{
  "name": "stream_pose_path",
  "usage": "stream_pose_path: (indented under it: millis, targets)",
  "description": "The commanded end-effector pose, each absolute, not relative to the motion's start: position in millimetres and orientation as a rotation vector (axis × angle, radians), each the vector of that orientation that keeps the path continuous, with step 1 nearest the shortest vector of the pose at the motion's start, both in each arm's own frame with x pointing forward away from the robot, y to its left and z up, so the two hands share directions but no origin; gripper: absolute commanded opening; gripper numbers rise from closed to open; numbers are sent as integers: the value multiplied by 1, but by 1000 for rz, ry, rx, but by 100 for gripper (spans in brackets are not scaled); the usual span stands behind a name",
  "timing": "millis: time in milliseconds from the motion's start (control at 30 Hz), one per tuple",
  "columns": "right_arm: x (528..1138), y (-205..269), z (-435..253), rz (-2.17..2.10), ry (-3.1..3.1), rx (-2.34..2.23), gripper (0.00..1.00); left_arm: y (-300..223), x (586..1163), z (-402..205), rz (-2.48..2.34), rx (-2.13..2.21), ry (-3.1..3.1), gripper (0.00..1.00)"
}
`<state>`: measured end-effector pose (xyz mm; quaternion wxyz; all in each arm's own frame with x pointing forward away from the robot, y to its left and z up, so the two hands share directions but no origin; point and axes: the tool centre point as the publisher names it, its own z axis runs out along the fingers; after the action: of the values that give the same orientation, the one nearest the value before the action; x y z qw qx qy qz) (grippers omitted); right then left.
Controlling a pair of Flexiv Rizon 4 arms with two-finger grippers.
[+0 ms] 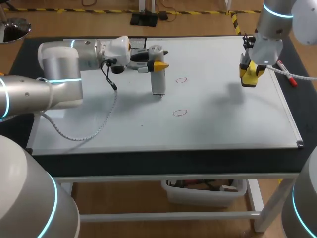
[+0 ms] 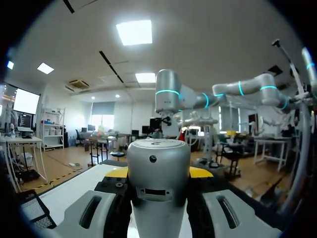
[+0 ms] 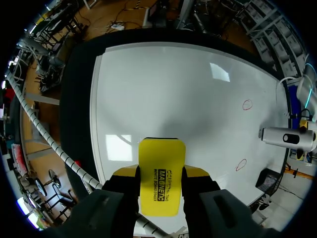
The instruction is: Pick up the inspection probe, press it on each red-marked spot on the whiteboard one by one, put down the probe, pick up the eraser, and wipe off all the red marks.
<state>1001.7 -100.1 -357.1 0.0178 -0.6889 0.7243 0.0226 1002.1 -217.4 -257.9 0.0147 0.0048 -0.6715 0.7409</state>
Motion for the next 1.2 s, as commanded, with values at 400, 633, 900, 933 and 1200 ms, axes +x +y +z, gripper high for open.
stream_pose_path:
  millis: [400, 633, 900, 933, 1200]
  targets:
    - [1002, -101, -356, 67, 2248, -2144, 0, -221, 1002, -269, 2273, -6, -2091, 0]
    - [1002, -101, -356, 67, 2248, -2144, 0, -221, 1001, -273, 2262, -8, -2100, 0]
    - [1002, -101, -356, 67, 2248, -2144, 0, -219, 1001, -275, 2257, -16, -2100, 0]
    - [1002, -101, -356, 67, 2248, -2144, 0, -219, 1001, -275, 2256, -16, -2100, 0]
    - [1002, -101, -356, 67, 2248, -2144, 0, -219, 1000, -276, 2254, -12, -2103, 0]
